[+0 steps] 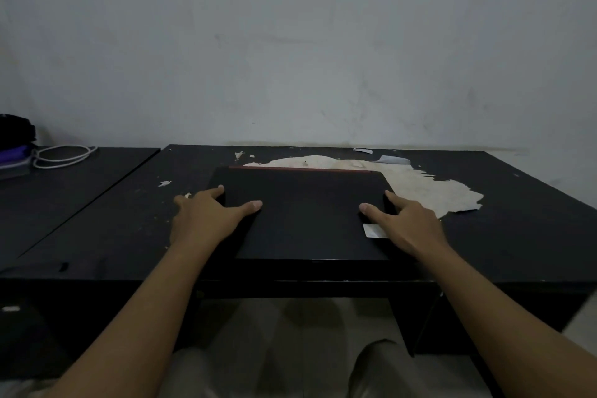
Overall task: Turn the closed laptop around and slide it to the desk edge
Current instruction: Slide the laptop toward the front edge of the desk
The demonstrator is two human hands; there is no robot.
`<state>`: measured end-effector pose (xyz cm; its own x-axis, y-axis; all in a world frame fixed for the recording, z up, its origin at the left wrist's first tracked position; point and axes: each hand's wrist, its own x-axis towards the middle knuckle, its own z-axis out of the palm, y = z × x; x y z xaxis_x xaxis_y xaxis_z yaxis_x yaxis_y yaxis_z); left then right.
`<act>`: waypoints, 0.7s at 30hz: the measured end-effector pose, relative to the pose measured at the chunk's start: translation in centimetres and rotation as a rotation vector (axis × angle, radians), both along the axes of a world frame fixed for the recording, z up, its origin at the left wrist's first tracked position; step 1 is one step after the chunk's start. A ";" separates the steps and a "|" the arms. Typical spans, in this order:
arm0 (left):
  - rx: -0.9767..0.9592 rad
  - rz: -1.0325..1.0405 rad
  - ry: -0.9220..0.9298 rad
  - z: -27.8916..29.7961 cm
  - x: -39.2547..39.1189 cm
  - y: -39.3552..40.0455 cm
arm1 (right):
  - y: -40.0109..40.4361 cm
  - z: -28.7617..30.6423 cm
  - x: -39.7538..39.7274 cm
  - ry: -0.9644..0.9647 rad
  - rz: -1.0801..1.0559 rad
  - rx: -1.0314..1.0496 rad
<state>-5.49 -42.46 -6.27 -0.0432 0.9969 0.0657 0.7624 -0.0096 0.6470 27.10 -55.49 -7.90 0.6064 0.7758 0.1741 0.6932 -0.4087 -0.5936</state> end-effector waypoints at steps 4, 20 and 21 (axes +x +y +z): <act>-0.019 -0.019 0.014 -0.8 0.4 -0.5 | -0.6 -0.7 0.2 0.004 -0.007 -0.018; -0.095 -0.059 0.058 -2.3 1.0 0.1 | -0.2 -1.9 0.3 -0.095 0.001 -0.141; -0.097 -0.066 0.069 -2.2 1.0 0.1 | -0.2 -1.8 0.3 -0.104 0.001 -0.155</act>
<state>-4.47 -42.34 -8.48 0.0236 0.9992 -0.0309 0.8051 -0.0007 0.5932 27.40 -55.64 -9.74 0.5903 0.7990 0.1144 0.7483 -0.4886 -0.4487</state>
